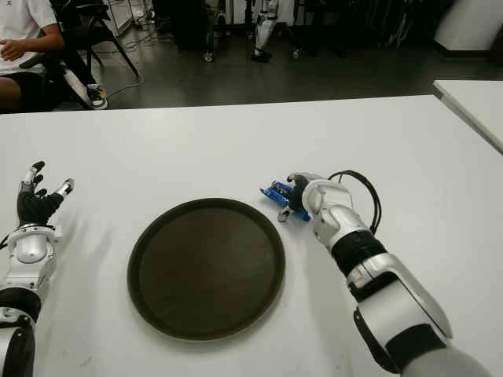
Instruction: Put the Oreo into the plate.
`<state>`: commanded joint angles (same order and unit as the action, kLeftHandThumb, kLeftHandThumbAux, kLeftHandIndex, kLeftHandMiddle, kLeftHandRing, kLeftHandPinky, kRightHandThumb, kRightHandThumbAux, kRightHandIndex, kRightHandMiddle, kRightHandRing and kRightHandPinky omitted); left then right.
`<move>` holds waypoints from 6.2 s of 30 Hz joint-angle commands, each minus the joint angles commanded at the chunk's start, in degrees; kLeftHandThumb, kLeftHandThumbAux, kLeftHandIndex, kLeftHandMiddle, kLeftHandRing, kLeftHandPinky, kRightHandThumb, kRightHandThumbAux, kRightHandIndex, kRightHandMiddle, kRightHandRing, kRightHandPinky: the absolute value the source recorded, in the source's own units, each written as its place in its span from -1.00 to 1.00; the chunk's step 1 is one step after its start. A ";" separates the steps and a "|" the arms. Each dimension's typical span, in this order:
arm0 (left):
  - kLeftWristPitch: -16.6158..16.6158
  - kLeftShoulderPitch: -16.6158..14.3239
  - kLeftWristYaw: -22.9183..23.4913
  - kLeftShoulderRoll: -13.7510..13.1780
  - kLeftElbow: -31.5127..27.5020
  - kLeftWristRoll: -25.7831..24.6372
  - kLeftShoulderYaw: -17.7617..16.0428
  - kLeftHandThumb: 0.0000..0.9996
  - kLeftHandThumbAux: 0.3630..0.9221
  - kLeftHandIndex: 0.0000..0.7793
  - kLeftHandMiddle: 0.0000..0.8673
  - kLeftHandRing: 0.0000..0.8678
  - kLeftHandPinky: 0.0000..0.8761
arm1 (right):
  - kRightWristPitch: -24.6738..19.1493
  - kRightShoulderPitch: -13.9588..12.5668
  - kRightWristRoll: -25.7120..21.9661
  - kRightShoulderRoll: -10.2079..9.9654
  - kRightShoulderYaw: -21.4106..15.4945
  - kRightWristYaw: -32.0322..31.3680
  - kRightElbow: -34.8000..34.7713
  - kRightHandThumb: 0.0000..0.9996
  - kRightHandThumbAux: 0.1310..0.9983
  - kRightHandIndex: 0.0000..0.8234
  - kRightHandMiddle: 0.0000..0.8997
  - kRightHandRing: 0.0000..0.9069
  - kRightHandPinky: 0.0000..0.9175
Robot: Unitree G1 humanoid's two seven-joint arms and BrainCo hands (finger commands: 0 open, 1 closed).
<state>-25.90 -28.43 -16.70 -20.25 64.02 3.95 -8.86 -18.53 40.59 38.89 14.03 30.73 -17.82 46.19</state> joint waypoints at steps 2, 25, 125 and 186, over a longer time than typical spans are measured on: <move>0.00 -0.02 0.05 0.03 0.02 -0.14 -0.11 -1.00 0.25 -0.99 -1.00 -1.00 -1.00 | -0.07 0.00 -0.02 -0.01 -0.02 -0.08 -0.09 -1.00 0.44 -0.95 -0.82 -0.91 -1.00; 0.07 0.16 0.42 0.16 -0.71 -0.29 -0.20 -1.00 0.33 -1.00 -1.00 -1.00 -1.00 | -0.88 0.34 1.04 0.43 1.29 -1.06 -0.30 -1.00 0.47 -0.95 -0.83 -0.91 -1.00; -0.30 0.20 0.46 -0.10 -0.87 -0.44 0.06 -1.00 0.32 -0.99 -0.99 -1.00 -1.00 | 0.11 -2.22 -6.02 -4.43 -8.93 25.05 1.20 -0.35 0.67 0.54 0.67 0.68 0.63; 1.04 0.39 -1.14 -0.27 -1.02 0.90 1.01 -1.00 0.28 -1.00 -1.00 -1.00 -1.00 | 44.66 -10.99 -31.21 -9.52 -31.47 36.78 -2.71 -0.16 0.59 0.80 0.83 0.82 0.79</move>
<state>-24.86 -28.04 -17.83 -20.51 63.00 4.84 -7.86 26.13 29.60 7.68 4.50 -0.74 18.96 43.49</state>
